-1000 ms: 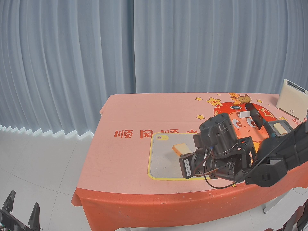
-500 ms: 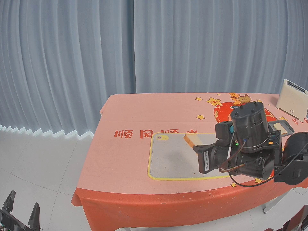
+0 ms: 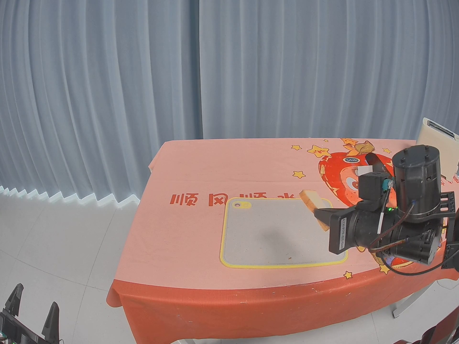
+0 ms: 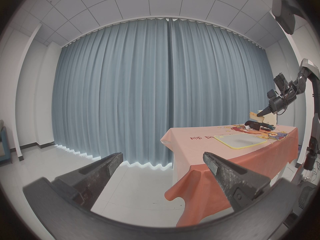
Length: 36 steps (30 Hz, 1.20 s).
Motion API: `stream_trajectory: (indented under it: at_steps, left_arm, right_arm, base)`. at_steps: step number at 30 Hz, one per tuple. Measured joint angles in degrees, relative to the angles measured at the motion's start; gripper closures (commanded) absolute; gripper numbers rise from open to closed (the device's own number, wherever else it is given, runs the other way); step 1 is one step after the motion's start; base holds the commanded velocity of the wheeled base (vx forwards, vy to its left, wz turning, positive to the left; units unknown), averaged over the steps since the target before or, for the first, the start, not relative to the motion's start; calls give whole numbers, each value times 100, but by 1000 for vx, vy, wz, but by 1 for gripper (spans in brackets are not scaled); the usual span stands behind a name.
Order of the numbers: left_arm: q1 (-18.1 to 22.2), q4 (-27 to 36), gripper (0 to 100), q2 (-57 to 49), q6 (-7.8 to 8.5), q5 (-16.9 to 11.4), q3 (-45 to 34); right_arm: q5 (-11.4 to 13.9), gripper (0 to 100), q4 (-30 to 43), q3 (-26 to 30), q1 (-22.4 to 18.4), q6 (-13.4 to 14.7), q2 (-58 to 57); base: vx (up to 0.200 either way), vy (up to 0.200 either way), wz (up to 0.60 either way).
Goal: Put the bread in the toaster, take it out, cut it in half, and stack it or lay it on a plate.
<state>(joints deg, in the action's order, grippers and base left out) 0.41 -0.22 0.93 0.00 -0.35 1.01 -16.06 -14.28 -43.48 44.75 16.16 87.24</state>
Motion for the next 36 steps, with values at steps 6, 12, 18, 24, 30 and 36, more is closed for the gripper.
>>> stream_trajectory:
  at_steps: [6,12,18,24,30,36]
  left_arm:
    - [0,0,0,0,0,0,0]
    - [0,0,0,0,0,0,0]
    - [0,0,0,0,0,0,0]
    - [0,0,0,0,0,2,0]
    - [0,-2,0,0,0,4,0]
    - [0,-2,0,0,0,6,0]
  right_arm:
    - [2,100,-4,110,-22,28,-171]
    - [-55,100,-15,154,4,4,-206]
    - [-55,100,-12,187,11,-29,-207]
    - [-55,100,-20,184,9,-35,-227]
    - [-56,100,-22,167,12,-40,-234]
    - [-50,100,-20,179,20,-38,-234]
  base:
    - [0,0,0]
    - [0,0,0]
    - [0,0,0]
    - [0,0,0]
    - [0,0,0]
    - [0,0,0]
